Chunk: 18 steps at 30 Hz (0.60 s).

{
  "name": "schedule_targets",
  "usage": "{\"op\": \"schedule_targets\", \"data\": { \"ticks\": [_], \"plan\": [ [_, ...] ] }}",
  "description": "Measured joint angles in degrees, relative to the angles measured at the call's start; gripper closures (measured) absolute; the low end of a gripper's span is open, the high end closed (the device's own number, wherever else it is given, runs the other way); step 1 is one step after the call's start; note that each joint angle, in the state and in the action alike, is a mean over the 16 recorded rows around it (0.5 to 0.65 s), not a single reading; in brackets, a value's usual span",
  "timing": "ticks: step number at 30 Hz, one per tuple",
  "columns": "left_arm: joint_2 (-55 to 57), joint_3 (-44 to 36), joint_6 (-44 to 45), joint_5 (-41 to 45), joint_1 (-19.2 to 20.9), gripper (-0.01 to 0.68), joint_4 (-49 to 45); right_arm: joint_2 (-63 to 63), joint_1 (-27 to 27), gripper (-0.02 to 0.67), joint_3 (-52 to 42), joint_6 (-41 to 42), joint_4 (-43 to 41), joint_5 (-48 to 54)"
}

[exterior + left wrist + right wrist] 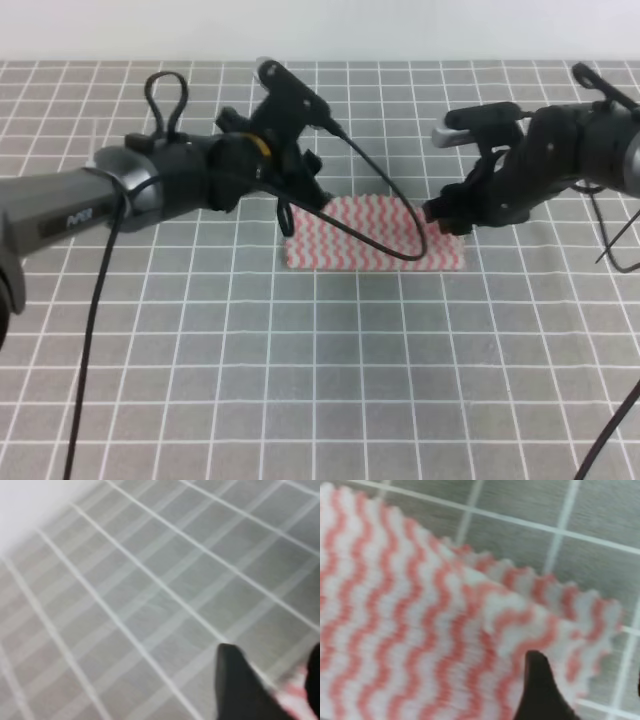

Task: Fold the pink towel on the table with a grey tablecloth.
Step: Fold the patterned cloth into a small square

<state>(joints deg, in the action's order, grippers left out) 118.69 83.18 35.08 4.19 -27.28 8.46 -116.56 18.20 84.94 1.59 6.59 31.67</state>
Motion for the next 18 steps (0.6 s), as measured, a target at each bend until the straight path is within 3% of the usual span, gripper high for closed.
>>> {"op": "schedule_targets", "data": {
  "ticks": [9, 18],
  "plan": [
    [-0.4, 0.0, -5.2, 8.6, -2.3, 0.628, 0.1, 0.0, -2.1, 0.283, 0.8, -0.9, 1.6, 4.5],
    [1.5, 0.0, -5.5, 11.3, -2.5, 0.672, 0.2, 0.0, -2.7, 0.307, 1.3, 0.7, 5.9, 8.4]
  ]
}}
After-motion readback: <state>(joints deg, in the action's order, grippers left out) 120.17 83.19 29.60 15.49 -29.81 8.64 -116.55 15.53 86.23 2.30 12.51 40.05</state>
